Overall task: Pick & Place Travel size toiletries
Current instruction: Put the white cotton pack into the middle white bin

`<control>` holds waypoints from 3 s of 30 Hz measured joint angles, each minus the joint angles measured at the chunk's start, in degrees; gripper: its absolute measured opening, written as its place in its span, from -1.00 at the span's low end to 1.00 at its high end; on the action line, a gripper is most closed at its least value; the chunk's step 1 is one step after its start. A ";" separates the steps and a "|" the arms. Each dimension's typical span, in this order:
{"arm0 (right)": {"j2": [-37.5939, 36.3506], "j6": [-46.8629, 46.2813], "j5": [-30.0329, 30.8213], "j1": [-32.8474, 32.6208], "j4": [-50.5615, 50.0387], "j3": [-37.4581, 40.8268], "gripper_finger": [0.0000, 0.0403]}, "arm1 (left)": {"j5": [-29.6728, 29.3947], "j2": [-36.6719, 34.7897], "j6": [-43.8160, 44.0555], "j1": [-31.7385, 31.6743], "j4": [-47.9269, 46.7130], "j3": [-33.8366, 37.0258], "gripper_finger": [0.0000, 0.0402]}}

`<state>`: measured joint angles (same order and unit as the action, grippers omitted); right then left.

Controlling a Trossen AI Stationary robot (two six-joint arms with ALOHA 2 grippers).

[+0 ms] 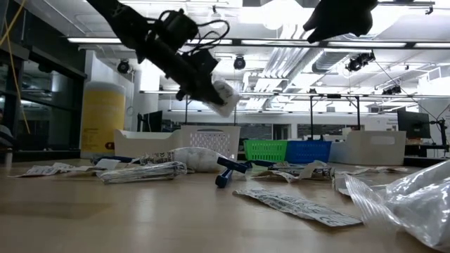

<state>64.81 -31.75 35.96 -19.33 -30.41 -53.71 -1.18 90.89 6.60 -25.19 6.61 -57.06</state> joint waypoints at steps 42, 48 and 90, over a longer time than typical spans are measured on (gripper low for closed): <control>16.21 -8.70 -22.02 -16.62 5.25 0.11 -0.04 | 0.47 -14.71 -4.91 5.57 -24.58 0.14 -0.10; 24.79 -8.40 -25.92 -19.47 14.33 0.11 -0.04 | -1.35 -18.35 -3.60 11.55 -25.29 3.53 -0.17; 41.98 -13.22 -18.70 -25.51 25.46 0.00 -0.96 | -3.46 -22.11 4.13 20.34 -26.58 9.07 -0.18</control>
<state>106.80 -44.97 17.26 -44.84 -4.95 -53.71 -4.64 68.78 10.73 -4.84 -19.97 -47.99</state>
